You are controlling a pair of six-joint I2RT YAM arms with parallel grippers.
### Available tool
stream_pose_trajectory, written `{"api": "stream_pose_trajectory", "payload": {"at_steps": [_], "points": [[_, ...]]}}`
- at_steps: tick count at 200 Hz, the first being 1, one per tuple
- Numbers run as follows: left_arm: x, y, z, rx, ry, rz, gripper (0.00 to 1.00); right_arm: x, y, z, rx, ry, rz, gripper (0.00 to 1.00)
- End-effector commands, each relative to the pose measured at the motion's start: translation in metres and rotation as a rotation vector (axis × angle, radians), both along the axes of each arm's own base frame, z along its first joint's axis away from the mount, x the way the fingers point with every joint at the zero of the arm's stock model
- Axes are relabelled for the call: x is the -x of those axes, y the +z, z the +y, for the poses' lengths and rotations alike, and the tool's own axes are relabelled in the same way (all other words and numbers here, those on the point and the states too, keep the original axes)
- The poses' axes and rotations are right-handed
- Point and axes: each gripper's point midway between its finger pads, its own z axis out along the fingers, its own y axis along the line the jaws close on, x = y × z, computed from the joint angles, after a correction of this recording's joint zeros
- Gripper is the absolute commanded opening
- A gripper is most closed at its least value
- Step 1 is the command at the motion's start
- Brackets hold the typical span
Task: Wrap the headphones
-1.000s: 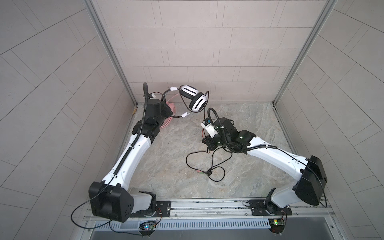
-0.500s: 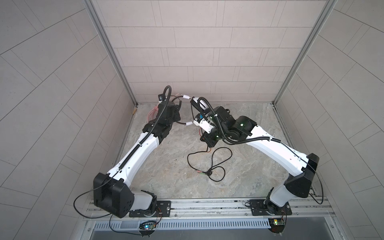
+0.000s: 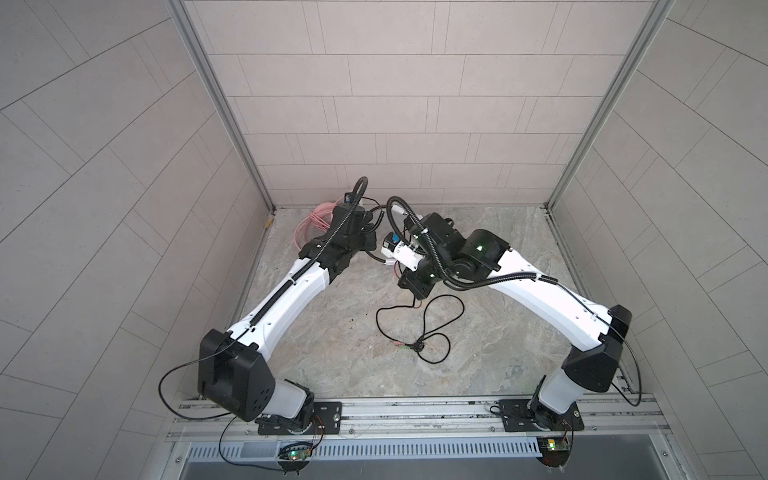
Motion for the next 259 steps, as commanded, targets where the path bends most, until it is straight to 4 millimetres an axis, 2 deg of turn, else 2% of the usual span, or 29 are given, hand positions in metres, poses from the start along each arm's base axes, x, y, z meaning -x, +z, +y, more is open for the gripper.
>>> {"api": "stream_pose_trajectory", "payload": {"at_steps": [1, 25, 67, 95, 127, 142, 175, 219, 235, 259], "points": [[0.015, 0.01, -0.019, 0.042, -0.124, -0.005, 0.0, -0.023, 0.043, -0.028, -0.073, -0.105, -0.119, 0.0], [0.033, 0.0, -0.026, 0.011, -0.227, 0.03, 0.0, -0.043, 0.059, -0.058, -0.093, -0.203, -0.16, 0.0], [0.068, -0.009, -0.034, -0.052, -0.409, 0.104, 0.0, -0.075, 0.065, -0.104, -0.114, -0.337, -0.17, 0.0], [0.086, -0.002, -0.039, -0.064, -0.512, 0.105, 0.0, -0.091, 0.055, -0.122, -0.126, -0.397, -0.135, 0.0], [0.097, 0.019, -0.036, -0.091, -0.558, 0.045, 0.0, -0.099, 0.036, -0.14, -0.039, -0.441, -0.108, 0.0], [0.096, 0.027, -0.029, -0.12, -0.533, 0.012, 0.0, -0.099, 0.029, -0.144, -0.006, -0.445, -0.087, 0.0], [0.089, 0.038, -0.004, -0.219, -0.435, -0.016, 0.0, -0.096, 0.021, -0.139, -0.007, -0.423, -0.037, 0.0], [0.091, 0.05, 0.023, -0.386, -0.391, -0.079, 0.0, -0.101, 0.008, -0.159, 0.12, -0.473, -0.051, 0.0], [0.092, 0.054, 0.03, -0.423, -0.376, -0.105, 0.0, -0.096, 0.002, -0.155, 0.137, -0.438, -0.016, 0.0], [0.093, 0.063, 0.03, -0.422, -0.374, -0.13, 0.0, -0.095, -0.004, -0.146, 0.153, -0.401, 0.006, 0.0]]}}
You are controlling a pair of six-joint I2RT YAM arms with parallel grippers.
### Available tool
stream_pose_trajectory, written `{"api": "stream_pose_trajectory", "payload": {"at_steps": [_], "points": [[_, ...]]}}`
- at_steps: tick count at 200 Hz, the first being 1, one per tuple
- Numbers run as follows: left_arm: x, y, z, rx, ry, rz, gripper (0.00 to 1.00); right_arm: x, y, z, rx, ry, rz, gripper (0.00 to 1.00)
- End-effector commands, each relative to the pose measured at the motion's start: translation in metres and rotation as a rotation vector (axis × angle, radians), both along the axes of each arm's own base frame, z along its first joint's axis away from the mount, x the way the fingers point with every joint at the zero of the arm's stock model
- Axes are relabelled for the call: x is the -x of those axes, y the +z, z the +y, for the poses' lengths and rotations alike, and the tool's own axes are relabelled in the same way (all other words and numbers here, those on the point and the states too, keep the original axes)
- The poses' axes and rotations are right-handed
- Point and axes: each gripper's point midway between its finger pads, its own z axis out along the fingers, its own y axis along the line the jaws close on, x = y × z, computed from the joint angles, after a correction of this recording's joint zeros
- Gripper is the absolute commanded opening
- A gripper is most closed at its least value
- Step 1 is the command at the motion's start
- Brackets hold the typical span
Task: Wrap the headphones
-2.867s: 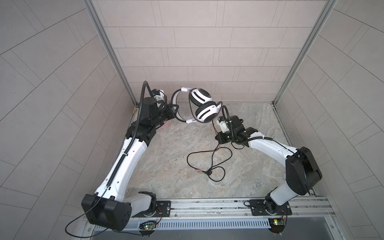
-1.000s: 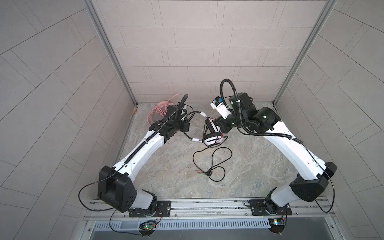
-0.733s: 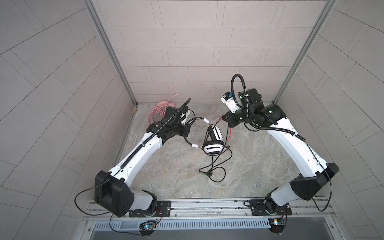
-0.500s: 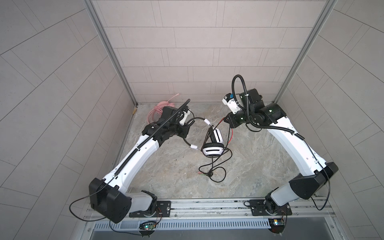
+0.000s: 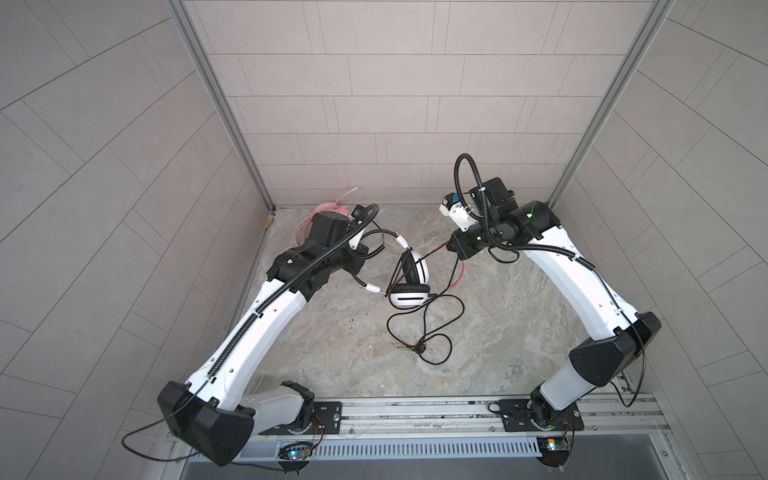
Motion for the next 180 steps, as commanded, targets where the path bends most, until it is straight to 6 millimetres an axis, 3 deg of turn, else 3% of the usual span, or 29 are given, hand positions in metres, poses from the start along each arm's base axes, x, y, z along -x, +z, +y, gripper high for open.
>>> {"api": "stream_pose_trajectory", "payload": {"at_steps": [1, 19, 38, 58, 93, 136, 154, 180], "points": [[0.016, 0.024, 0.01, -0.053, -0.044, -0.062, 0.0, -0.016, -0.006, -0.027, 0.122, -0.071, -0.028, 0.0], [0.017, 0.025, 0.008, -0.059, -0.06, -0.057, 0.0, -0.016, -0.01, -0.028, 0.158, -0.068, -0.029, 0.0], [0.023, 0.028, 0.001, -0.031, -0.104, -0.041, 0.0, -0.024, -0.01, -0.042, 0.242, -0.117, -0.073, 0.0], [0.039, 0.032, -0.022, 0.07, -0.228, -0.007, 0.0, -0.033, -0.005, -0.057, 0.309, -0.185, -0.148, 0.0], [0.065, 0.024, -0.056, 0.208, -0.4, 0.158, 0.0, -0.039, 0.023, -0.051, 0.188, -0.225, -0.293, 0.0], [0.071, 0.002, -0.069, 0.245, -0.451, 0.294, 0.0, -0.043, 0.043, -0.032, 0.026, -0.203, -0.372, 0.0], [0.073, 0.001, -0.072, 0.265, -0.463, 0.318, 0.0, -0.051, 0.038, -0.027, -0.003, -0.207, -0.373, 0.0], [0.076, 0.011, -0.075, 0.303, -0.477, 0.295, 0.0, -0.067, 0.015, -0.036, 0.007, -0.256, -0.326, 0.0]]}}
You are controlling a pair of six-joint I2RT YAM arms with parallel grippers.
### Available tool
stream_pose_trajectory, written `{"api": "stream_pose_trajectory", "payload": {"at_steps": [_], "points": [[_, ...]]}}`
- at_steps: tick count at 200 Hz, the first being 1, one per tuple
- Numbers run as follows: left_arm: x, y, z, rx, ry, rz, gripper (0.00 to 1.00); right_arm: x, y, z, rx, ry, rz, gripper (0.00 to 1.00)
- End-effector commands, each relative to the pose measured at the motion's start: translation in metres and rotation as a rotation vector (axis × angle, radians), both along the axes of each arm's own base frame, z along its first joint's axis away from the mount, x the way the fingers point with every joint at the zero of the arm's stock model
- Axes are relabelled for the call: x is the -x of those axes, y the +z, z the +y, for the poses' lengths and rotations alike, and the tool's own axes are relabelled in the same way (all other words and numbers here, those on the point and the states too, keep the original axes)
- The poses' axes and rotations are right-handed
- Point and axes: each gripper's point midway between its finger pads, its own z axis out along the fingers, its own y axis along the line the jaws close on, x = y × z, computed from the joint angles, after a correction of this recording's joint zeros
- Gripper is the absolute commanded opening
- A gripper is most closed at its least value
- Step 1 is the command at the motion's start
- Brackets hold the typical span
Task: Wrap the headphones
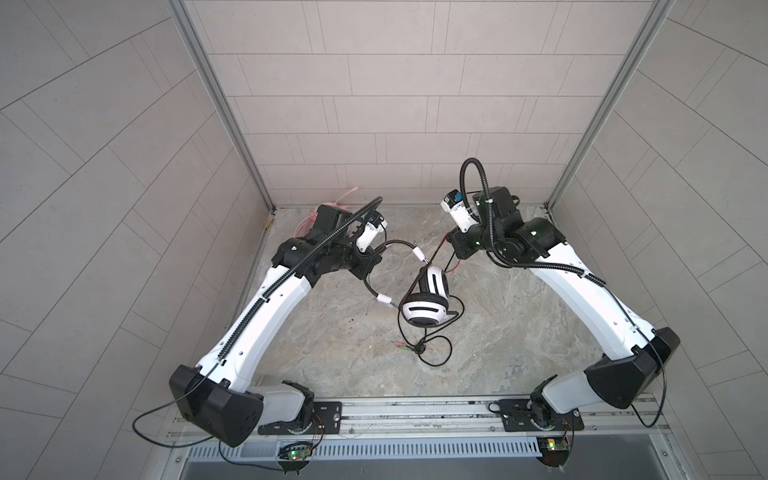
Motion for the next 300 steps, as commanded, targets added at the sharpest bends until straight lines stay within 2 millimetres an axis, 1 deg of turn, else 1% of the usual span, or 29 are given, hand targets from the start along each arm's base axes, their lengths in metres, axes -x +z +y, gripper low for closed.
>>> {"api": "stream_pose_trajectory", "payload": {"at_steps": [1, 20, 32, 43, 52, 62, 76, 118, 132, 152, 172, 199, 210, 226, 233, 240, 250, 260, 272, 283, 300], "points": [[0.043, 0.024, -0.016, 0.112, -0.161, 0.038, 0.0, -0.048, -0.002, -0.035, 0.001, -0.199, -0.075, 0.0], [0.045, 0.032, -0.014, 0.122, -0.151, 0.01, 0.0, -0.055, -0.021, -0.044, -0.003, -0.237, -0.042, 0.0], [0.046, 0.038, -0.014, 0.14, -0.148, -0.01, 0.0, -0.055, -0.03, -0.044, -0.022, -0.234, -0.012, 0.0], [0.046, 0.043, -0.016, 0.171, -0.15, -0.025, 0.0, -0.053, -0.034, -0.037, -0.058, -0.205, 0.007, 0.02], [0.046, 0.046, -0.018, 0.193, -0.148, -0.03, 0.0, -0.049, -0.036, -0.025, -0.107, -0.154, 0.024, 0.05], [0.041, 0.048, -0.02, 0.216, -0.132, -0.038, 0.0, -0.044, -0.037, -0.011, -0.165, -0.099, 0.051, 0.09], [0.035, 0.05, -0.022, 0.242, -0.114, -0.046, 0.0, -0.039, -0.038, -0.002, -0.204, -0.065, 0.083, 0.14], [0.024, 0.067, -0.025, 0.293, -0.087, -0.067, 0.0, -0.031, -0.045, 0.011, -0.278, -0.014, 0.114, 0.33], [0.019, 0.074, -0.023, 0.311, -0.069, -0.077, 0.0, -0.03, -0.051, 0.012, -0.289, -0.012, 0.123, 0.36], [0.011, 0.082, -0.015, 0.321, -0.018, -0.085, 0.0, -0.027, -0.063, 0.011, -0.291, -0.024, 0.145, 0.37], [0.0, 0.093, -0.003, 0.333, 0.041, -0.102, 0.0, -0.022, -0.083, 0.008, -0.303, -0.049, 0.163, 0.38], [-0.012, 0.11, 0.016, 0.361, 0.111, -0.136, 0.0, -0.015, -0.125, -0.008, -0.235, -0.13, 0.215, 0.39], [-0.018, 0.116, 0.024, 0.376, 0.145, -0.142, 0.0, -0.011, -0.146, -0.015, -0.2, -0.159, 0.238, 0.39], [-0.027, 0.126, 0.033, 0.4, 0.191, -0.148, 0.0, -0.003, -0.168, -0.013, -0.207, -0.158, 0.278, 0.41], [-0.031, 0.13, 0.036, 0.415, 0.211, -0.151, 0.0, 0.003, -0.175, -0.008, -0.22, -0.134, 0.299, 0.43], [-0.036, 0.135, 0.039, 0.436, 0.229, -0.153, 0.0, 0.01, -0.18, 0.0, -0.224, -0.104, 0.308, 0.47], [-0.044, 0.142, 0.043, 0.468, 0.261, -0.15, 0.0, 0.019, -0.189, 0.006, -0.204, -0.081, 0.297, 0.53], [-0.049, 0.148, 0.047, 0.499, 0.284, -0.14, 0.0, 0.028, -0.194, 0.018, -0.199, -0.035, 0.267, 0.58], [-0.056, 0.156, 0.05, 0.519, 0.312, -0.142, 0.0, 0.039, -0.197, 0.036, -0.202, 0.034, 0.245, 0.6], [-0.063, 0.162, 0.055, 0.527, 0.347, -0.144, 0.0, 0.048, -0.202, 0.05, -0.214, 0.068, 0.259, 0.6], [-0.072, 0.169, 0.065, 0.541, 0.421, -0.128, 0.0, 0.057, -0.207, 0.074, -0.282, 0.141, 0.273, 0.6]]}}
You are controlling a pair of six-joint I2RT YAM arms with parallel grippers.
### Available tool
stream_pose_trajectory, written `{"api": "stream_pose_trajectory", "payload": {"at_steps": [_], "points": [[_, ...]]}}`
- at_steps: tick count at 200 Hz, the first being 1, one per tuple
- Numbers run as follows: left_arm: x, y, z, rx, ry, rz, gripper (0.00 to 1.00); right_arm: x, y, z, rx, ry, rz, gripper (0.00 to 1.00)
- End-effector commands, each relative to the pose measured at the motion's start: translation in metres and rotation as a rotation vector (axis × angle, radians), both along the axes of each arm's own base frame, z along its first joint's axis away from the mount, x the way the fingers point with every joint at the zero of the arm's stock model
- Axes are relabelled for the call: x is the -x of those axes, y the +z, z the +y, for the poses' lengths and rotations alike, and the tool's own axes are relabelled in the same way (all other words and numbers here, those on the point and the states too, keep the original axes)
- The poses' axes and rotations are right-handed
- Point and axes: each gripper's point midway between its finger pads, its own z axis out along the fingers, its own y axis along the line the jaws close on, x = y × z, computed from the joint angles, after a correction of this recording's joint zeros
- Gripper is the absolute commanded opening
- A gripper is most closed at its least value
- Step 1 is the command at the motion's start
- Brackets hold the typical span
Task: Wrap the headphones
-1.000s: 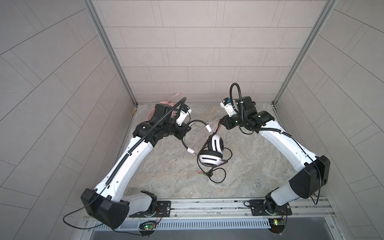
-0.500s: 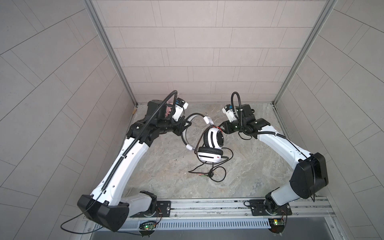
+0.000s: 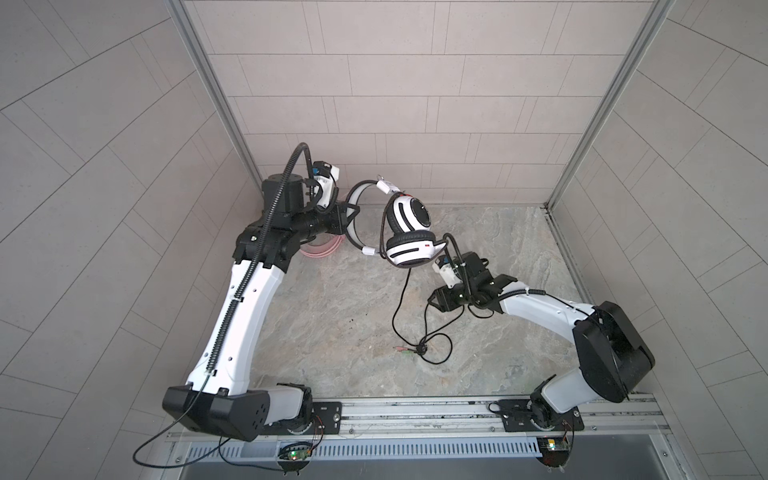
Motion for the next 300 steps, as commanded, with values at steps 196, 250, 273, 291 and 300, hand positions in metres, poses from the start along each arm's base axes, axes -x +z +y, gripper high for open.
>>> {"api": "stream_pose_trajectory", "payload": {"at_steps": [196, 250, 273, 291, 300], "points": [[-0.009, 0.066, 0.025, 0.163, 0.134, -0.077, 0.0, -0.035, -0.008, 0.112, -0.264, 0.082, -0.123, 0.59], [-0.006, 0.07, 0.029, 0.146, 0.145, -0.097, 0.0, -0.049, -0.016, 0.119, -0.264, 0.071, -0.101, 0.28], [-0.009, 0.069, 0.034, 0.152, 0.168, -0.094, 0.0, -0.056, -0.012, 0.098, -0.26, 0.026, -0.11, 0.11], [-0.013, 0.069, 0.045, 0.197, 0.224, -0.073, 0.0, -0.057, -0.005, 0.079, -0.243, -0.011, -0.115, 0.04], [-0.018, 0.067, 0.057, 0.229, 0.288, -0.061, 0.0, -0.055, 0.001, 0.069, -0.224, -0.023, -0.117, 0.03]]}}
